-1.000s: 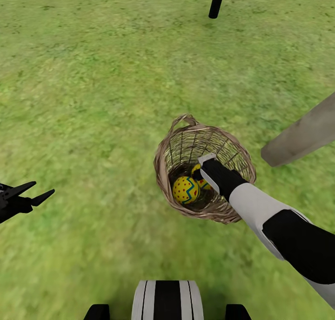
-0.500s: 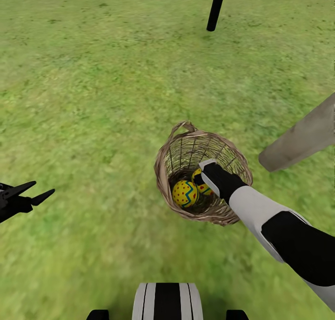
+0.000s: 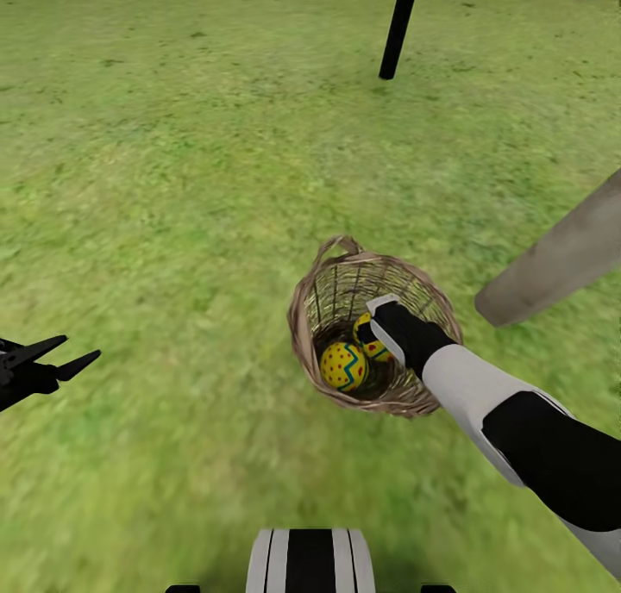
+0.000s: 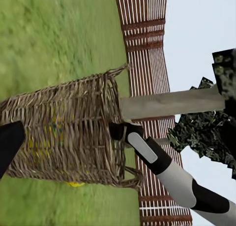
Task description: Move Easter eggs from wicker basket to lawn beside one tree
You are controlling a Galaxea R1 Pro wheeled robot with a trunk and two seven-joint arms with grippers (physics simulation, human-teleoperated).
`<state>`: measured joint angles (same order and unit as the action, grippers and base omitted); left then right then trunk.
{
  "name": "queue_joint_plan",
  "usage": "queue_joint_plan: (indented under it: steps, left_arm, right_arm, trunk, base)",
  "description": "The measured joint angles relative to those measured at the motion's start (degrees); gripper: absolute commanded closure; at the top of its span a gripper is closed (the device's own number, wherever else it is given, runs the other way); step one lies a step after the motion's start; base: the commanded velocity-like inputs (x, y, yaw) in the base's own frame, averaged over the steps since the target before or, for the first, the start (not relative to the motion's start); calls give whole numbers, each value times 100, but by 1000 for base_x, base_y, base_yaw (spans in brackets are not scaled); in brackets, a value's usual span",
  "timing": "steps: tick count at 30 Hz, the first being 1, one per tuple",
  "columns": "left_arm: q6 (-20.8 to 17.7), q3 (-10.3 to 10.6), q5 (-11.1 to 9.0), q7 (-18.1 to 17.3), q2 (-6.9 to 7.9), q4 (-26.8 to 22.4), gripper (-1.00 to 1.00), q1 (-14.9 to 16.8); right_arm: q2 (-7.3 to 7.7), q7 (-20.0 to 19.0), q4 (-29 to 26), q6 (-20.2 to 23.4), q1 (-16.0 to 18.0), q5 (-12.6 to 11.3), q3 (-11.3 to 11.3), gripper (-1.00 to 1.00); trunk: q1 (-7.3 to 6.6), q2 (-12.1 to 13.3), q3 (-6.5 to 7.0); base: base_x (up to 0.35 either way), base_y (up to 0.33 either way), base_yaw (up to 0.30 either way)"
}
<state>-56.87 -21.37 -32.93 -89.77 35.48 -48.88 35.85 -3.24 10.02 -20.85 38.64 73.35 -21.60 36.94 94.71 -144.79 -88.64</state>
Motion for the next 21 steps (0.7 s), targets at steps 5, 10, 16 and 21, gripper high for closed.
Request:
queue_joint_plan:
  steps: [5,10,16,21]
  left_arm:
    - [0,0,1,0,10,1,-100,0]
    - [0,0,5,0,10,1,-100,0]
    - [0,0,10,0,10,1,-100,0]
    - [0,0,10,0,10,1,-100,0]
  right_arm:
    - [8,6,-318,42,-1,-7,-8,100]
    - [6,7,-355,52,-1,-10,2,100]
    - [30,-9,-461,286,-3,-50,-23,100]
    - [107,-19,-1484,1276,-96,-53,-935,100]
  trunk:
    - [-15,7,111]
    - [-28,14,222]
    - [-42,22,355]
    - [-56,28,466]
  base:
    - [-24,0,0]
    - [0,0,0]
    - [-48,0,0]
    - [-53,0,0]
